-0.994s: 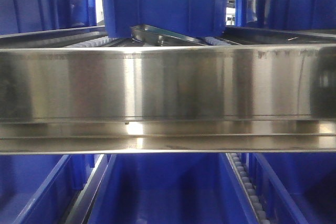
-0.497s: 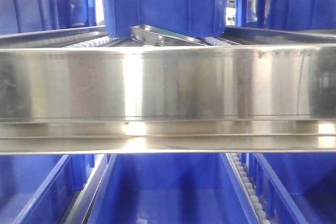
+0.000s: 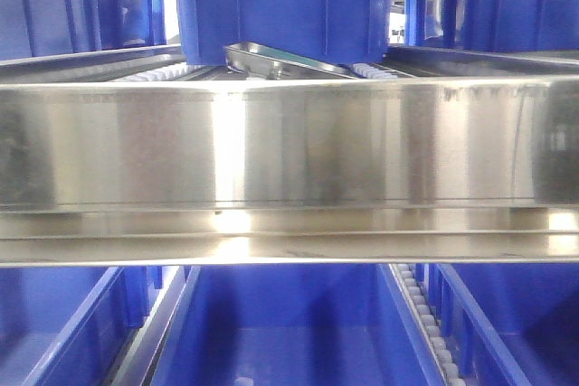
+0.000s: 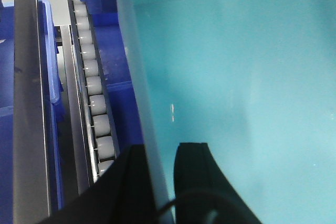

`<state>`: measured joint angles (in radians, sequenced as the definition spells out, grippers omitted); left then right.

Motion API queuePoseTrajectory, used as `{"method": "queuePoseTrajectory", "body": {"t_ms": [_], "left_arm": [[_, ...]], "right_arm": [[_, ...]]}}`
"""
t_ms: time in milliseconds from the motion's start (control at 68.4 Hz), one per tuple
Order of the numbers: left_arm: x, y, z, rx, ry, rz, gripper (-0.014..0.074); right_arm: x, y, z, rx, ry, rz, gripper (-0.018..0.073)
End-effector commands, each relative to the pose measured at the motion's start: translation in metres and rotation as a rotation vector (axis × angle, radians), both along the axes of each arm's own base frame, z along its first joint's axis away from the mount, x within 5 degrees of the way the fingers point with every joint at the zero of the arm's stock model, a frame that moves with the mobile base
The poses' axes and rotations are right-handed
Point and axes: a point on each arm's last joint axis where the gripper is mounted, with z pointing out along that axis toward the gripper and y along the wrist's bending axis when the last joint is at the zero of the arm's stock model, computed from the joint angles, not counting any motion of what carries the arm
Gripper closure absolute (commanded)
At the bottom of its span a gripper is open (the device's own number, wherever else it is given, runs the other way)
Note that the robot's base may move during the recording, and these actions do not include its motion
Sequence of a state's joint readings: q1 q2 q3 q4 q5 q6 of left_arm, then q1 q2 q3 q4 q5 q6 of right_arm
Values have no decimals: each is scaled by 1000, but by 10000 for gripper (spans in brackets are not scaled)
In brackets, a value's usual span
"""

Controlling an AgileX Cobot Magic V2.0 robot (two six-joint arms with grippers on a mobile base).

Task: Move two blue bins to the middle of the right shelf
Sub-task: 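Lift the teal bin up off the shelf with both grippers, then turn the base away from the shelf holding the teal bin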

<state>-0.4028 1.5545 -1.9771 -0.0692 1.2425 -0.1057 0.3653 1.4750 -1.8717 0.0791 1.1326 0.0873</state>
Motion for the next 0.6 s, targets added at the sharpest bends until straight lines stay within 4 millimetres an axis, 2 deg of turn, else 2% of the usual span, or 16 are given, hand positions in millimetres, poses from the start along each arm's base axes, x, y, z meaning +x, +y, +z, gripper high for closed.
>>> {"method": "queuePoseTrajectory", "body": {"t_ms": [0, 584], "left_arm": [[-6, 2, 10, -18, -47, -14, 707], [-6, 2, 10, -18, -47, -14, 707]], "right_arm": [[-1, -2, 10, 6, -81, 4, 711], [1, -1, 13, 20, -115, 1, 711]]}}
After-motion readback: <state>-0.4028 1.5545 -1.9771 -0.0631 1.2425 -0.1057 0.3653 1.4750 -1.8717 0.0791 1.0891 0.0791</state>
